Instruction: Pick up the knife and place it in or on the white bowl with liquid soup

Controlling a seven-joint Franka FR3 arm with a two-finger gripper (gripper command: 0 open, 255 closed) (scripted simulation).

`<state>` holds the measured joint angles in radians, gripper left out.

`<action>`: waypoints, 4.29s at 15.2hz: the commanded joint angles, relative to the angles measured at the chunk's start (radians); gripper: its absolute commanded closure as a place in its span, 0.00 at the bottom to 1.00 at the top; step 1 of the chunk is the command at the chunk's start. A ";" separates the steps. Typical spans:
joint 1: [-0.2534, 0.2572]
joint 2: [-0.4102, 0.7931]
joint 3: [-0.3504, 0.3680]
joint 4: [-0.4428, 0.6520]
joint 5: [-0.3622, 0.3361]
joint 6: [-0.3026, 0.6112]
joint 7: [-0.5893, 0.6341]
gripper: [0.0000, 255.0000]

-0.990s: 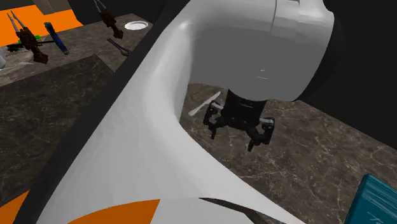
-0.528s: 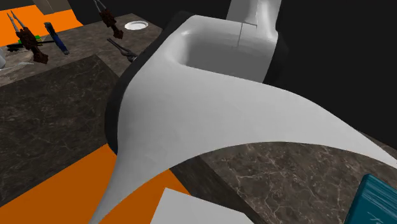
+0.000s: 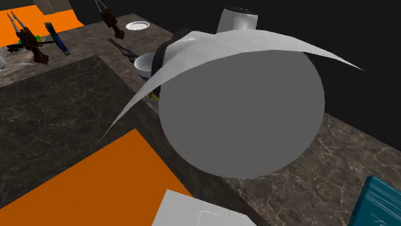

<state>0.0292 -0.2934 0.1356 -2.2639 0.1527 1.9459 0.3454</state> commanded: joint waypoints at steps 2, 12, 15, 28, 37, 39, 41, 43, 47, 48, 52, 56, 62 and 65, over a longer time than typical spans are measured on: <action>-0.001 0.099 0.017 0.050 0.000 0.070 0.049 0.00; 0.015 0.463 0.040 0.319 -0.044 0.227 0.217 0.00; 0.027 0.574 0.035 0.428 -0.063 0.248 0.264 0.00; 0.046 0.709 0.028 0.488 -0.081 0.335 0.298 0.00; 0.047 0.709 0.028 0.489 -0.081 0.334 0.299 1.00; 0.047 0.707 0.028 0.486 -0.080 0.335 0.299 1.00; 0.047 0.708 0.028 0.490 -0.081 0.333 0.299 1.00; 0.046 0.709 0.028 0.488 -0.080 0.335 0.298 1.00; 0.045 0.683 0.029 0.507 -0.079 0.291 0.301 1.00; 0.045 0.677 0.029 0.513 -0.079 0.280 0.302 1.00; 0.043 0.656 0.030 0.537 -0.078 0.234 0.305 1.00; 0.043 0.637 0.030 0.564 -0.077 0.188 0.309 1.00; 0.042 0.614 0.031 0.614 -0.076 0.116 0.315 1.00; 0.041 0.605 0.032 0.642 -0.076 0.079 0.318 1.00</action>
<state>0.0712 0.3175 0.1671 -1.6282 0.0759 2.0376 0.6629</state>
